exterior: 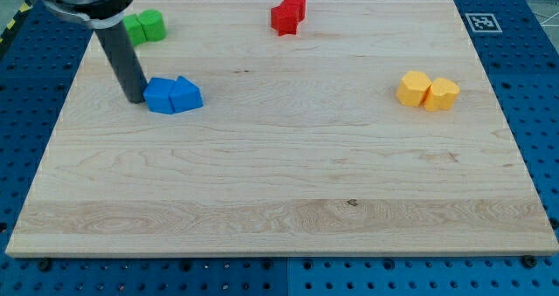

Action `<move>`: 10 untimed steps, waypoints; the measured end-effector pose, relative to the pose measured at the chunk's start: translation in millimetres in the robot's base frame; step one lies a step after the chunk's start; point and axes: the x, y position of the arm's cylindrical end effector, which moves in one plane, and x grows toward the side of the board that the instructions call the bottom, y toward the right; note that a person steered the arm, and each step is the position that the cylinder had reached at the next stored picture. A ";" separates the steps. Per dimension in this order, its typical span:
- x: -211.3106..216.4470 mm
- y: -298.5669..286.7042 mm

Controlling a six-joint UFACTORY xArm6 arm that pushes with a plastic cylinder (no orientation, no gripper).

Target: Push the green star along with the green circle down and right

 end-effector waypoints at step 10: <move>-128.8 -77.0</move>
